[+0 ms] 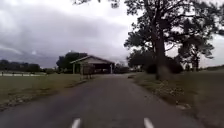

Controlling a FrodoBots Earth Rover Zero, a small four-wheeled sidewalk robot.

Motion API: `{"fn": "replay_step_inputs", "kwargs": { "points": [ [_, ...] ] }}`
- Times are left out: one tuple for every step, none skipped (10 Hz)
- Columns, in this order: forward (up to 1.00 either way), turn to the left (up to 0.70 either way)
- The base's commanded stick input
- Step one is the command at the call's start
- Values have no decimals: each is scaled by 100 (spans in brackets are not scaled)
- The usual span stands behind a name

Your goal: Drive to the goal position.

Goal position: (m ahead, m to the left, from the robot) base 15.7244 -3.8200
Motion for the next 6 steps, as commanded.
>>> {"fn": "replay_step_inputs", "kwargs": {
  "points": [
    [80, 3],
    [80, 3],
    [80, 3],
    [80, 3],
    [80, 3],
    [80, 3]
  ]
}}
